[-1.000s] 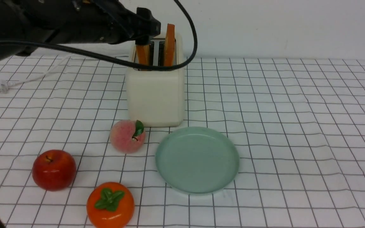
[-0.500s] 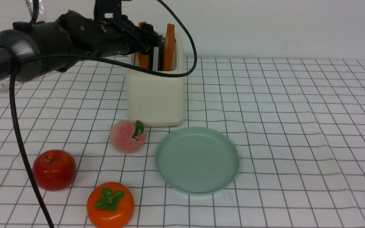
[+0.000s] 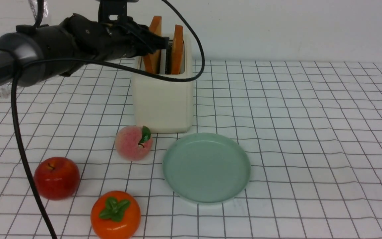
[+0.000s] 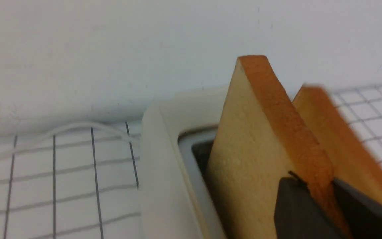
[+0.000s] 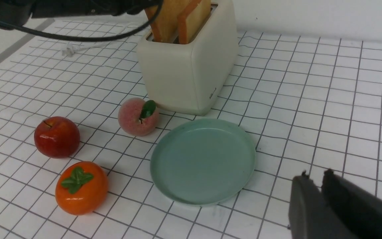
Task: Take toasted bread from bread machine on white checkered table place on plate.
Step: 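Reach for a toast slice standing in the toaster with the left gripper, then place the slice of bread on the plate with the left gripper, then grasp the toast slice in the toaster and pull it up out of the slot with the right gripper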
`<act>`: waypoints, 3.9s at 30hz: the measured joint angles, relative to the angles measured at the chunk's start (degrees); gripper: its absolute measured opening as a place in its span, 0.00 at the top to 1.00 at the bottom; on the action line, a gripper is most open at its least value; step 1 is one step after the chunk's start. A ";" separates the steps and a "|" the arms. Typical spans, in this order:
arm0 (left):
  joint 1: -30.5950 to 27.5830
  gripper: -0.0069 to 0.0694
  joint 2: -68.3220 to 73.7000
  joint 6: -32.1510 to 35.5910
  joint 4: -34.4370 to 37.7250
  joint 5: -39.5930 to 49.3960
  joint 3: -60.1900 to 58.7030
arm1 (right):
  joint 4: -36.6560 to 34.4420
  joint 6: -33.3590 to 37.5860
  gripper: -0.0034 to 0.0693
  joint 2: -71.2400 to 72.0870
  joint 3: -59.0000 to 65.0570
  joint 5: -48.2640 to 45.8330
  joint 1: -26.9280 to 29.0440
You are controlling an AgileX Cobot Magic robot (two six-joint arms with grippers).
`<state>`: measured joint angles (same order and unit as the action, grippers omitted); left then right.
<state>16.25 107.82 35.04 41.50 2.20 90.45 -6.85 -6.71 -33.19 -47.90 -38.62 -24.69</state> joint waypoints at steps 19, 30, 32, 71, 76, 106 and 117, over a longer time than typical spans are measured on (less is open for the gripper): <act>4.61 0.82 -17.08 -14.44 6.02 53.62 -6.39 | 0.00 0.00 0.95 1.49 -8.14 -23.15 0.00; 11.44 0.82 -4.48 -12.70 6.88 35.89 -9.86 | -1.49 0.00 0.95 1.72 -8.54 -30.10 0.00; 11.44 0.82 -3.43 -12.70 6.88 34.83 -9.86 | -1.81 0.00 0.95 1.72 -8.54 -30.49 0.00; 11.38 0.11 -3.94 -12.64 -5.50 30.89 -9.86 | -2.57 0.00 0.94 1.72 -8.54 -29.97 0.00; 11.38 0.07 -12.40 -12.64 -8.18 31.15 -9.86 | -2.62 0.00 0.94 1.66 -8.54 -29.84 0.00; 11.38 0.93 -71.81 -37.56 -35.19 28.19 -40.75 | -21.52 14.42 0.92 -42.73 -22.33 -15.81 -0.11; 11.38 0.93 -80.03 -37.78 -35.25 24.01 -48.13 | -17.85 14.21 0.88 -65.95 -51.48 -13.03 -4.79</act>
<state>27.63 27.79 -2.74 6.25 26.22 42.32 -24.70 7.50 -99.14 -99.38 -51.65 -29.48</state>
